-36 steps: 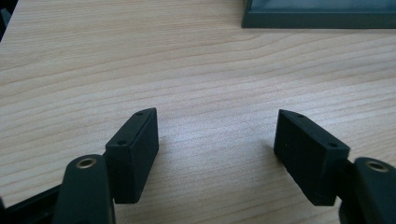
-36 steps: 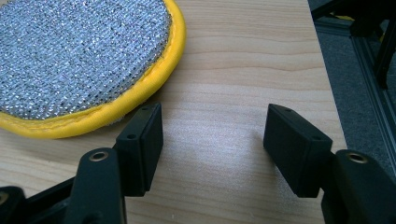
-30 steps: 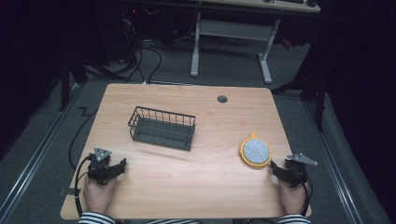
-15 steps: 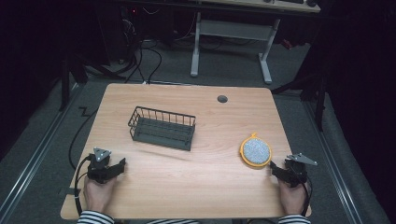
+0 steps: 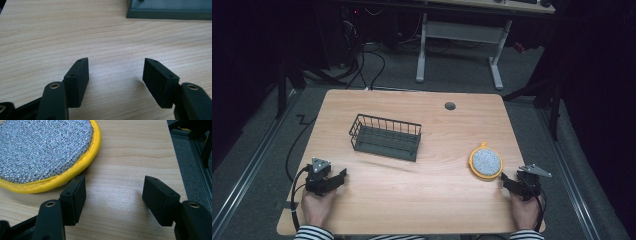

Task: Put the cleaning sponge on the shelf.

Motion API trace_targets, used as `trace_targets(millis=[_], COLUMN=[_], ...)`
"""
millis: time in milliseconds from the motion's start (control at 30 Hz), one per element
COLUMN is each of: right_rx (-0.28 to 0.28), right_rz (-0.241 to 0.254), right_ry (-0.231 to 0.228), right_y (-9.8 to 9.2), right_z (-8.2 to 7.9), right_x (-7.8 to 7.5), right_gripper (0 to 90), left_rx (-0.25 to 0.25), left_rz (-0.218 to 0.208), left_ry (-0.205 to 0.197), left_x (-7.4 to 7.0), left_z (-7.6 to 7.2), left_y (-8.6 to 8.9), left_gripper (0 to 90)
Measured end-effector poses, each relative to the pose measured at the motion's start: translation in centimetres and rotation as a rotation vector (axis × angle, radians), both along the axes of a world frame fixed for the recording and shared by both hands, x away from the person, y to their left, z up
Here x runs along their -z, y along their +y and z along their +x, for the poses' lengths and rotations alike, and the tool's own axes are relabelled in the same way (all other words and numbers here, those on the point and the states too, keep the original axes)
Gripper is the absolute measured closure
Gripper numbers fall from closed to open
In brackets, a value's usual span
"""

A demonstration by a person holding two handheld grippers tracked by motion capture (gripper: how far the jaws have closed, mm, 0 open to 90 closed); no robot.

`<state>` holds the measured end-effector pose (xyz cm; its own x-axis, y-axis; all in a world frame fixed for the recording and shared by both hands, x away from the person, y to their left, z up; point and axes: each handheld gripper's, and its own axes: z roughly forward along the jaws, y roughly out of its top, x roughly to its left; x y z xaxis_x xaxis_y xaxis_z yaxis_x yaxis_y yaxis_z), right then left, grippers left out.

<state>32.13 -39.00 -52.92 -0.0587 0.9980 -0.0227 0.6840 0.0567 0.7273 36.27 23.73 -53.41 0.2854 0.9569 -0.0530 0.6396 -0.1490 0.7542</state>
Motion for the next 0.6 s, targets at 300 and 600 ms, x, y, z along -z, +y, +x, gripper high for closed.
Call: trace_targets(millis=[300,600], right_rx=[0.0,0.001], right_rz=[0.0,0.002], right_ry=[0.0,0.001], right_y=[0.0,0.0], right_z=[0.0,0.0], right_x=[0.0,0.0], right_gripper=[35.8,35.8], left_rx=[0.034,0.052], left_rz=[-0.045,-0.077], left_ry=[-0.002,-0.043], left_x=[-1.5,-5.0], left_z=[0.3,0.8], left_y=[0.1,0.2], left_gripper=[37.9,38.5])
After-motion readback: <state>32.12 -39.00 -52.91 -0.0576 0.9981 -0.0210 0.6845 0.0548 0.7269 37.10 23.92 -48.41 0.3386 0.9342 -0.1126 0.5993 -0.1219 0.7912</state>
